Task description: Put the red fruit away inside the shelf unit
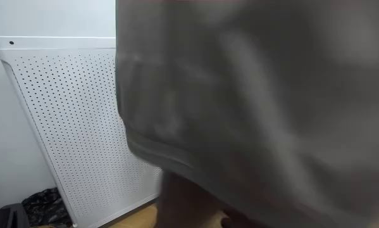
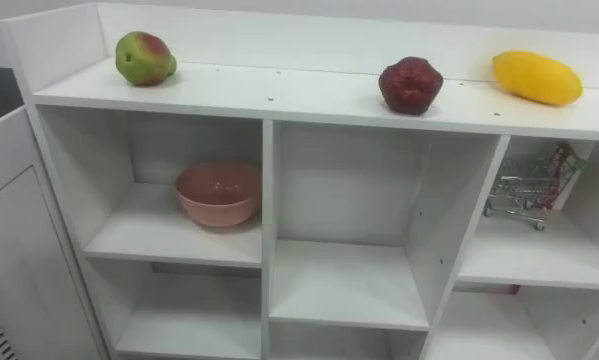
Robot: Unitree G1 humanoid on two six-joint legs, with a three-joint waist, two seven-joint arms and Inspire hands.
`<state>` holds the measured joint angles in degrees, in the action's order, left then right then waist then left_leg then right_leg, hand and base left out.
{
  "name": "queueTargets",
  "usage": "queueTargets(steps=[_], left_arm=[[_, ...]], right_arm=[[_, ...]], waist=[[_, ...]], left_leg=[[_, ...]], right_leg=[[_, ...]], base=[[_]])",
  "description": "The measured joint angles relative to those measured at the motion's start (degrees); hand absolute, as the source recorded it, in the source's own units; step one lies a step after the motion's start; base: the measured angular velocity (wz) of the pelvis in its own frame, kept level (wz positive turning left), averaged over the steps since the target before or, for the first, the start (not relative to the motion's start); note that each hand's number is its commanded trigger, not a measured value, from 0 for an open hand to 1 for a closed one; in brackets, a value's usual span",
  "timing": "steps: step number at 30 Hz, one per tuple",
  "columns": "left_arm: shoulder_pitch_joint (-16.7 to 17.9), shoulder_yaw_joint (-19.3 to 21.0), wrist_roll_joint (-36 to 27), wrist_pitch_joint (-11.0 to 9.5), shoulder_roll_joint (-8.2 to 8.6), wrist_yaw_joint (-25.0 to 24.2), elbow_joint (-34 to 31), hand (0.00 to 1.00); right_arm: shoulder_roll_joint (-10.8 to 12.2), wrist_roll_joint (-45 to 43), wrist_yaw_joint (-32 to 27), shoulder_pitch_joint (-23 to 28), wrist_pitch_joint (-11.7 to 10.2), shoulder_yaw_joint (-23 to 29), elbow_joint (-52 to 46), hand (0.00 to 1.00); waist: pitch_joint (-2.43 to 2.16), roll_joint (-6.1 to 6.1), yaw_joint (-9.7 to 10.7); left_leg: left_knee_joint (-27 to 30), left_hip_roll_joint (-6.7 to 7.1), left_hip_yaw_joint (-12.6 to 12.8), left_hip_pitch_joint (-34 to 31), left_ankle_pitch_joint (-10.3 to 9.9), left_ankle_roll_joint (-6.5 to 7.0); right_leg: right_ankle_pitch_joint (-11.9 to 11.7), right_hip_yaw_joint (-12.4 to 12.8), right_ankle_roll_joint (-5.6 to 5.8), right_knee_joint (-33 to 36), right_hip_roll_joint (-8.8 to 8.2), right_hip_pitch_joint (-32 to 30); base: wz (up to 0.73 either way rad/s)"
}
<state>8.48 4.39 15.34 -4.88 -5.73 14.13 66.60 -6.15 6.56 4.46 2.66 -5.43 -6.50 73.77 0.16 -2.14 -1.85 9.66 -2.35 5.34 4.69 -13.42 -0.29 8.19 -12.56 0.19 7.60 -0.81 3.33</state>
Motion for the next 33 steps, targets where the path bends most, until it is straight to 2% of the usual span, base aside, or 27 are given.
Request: queueTargets(steps=[17, 24, 26, 29, 31, 32, 33], left_arm=[[0.92, -0.06, 0.07, 1.28, -0.29, 0.45, -0.16, 0.00], [2.19, -0.14, 0.24, 1.95, -0.18, 1.51, -0.27, 0.00], [2.25, -0.28, -0.01, 1.81, -0.21, 1.71, -0.27, 0.00], [2.24, -0.29, 0.00, 0.54, -0.22, 2.02, -0.88, 0.00], [2.11, -1.07, -0.16, -0.55, -0.14, 3.11, -1.44, 0.00], [2.01, -1.39, -0.16, -0.69, -0.12, 3.32, -1.50, 0.00], [1.86, -1.79, -0.21, -1.09, -0.01, 3.50, -1.48, 0.00]], right_arm=[[0.12, 2.35, -1.26, 0.51, 0.09, 0.71, -0.02, 0.00], [0.12, 5.58, -4.60, 1.24, -0.08, 1.35, -0.32, 0.00], [0.10, 5.20, -5.55, 1.10, -0.13, 1.61, -0.23, 0.00], [0.06, 3.94, -7.62, 0.99, -0.17, 2.63, -2.43, 0.00], [-0.05, 3.68, -10.03, 1.01, -0.36, 3.99, -7.70, 0.00], [-0.10, 3.21, -10.70, 1.04, -0.41, 4.13, -9.69, 0.00], [-0.09, 2.50, -11.99, 1.08, -0.57, 4.50, -14.56, 0.00]], waist=[[0.15, -0.11, 0.18], [0.01, 0.51, 0.35], [0.12, 0.70, 0.38], [0.17, 0.79, 0.18], [0.21, 0.90, 0.27], [0.08, 0.69, 0.21], [0.31, 1.07, 0.25]], left_leg=[[-0.08, 0.05, -0.31, -0.15, -0.01, 0.01], [0.08, 0.06, -0.47, 0.23, 0.00, 0.01], [0.06, 0.06, -0.31, 0.75, 0.00, 0.02], [0.06, 0.07, 0.01, 0.90, 0.01, 0.03], [-0.06, 0.04, 0.63, 0.88, 0.01, 0.03], [-0.06, 0.03, 0.79, 0.90, 0.01, 0.03], [-0.06, 0.04, 1.03, 0.88, 0.01, 0.04]], right_leg=[[0.07, -0.17, 0.10, -0.11, -0.03, -0.02], [0.07, -0.21, 0.09, 0.03, -0.05, 0.32], [0.07, -0.17, 0.09, 0.08, -0.07, 0.83], [0.07, 0.08, 0.09, 0.10, -0.09, 0.91], [0.04, 0.66, 0.05, 0.30, -0.03, 0.50], [0.03, 0.96, 0.03, 0.37, 0.00, 0.39], [0.00, 1.29, -0.01, 0.42, 0.03, 0.29]], base=[[0.00], [0.00], [0.00], [-0.05], [-0.11], [-0.17], [-0.14]])
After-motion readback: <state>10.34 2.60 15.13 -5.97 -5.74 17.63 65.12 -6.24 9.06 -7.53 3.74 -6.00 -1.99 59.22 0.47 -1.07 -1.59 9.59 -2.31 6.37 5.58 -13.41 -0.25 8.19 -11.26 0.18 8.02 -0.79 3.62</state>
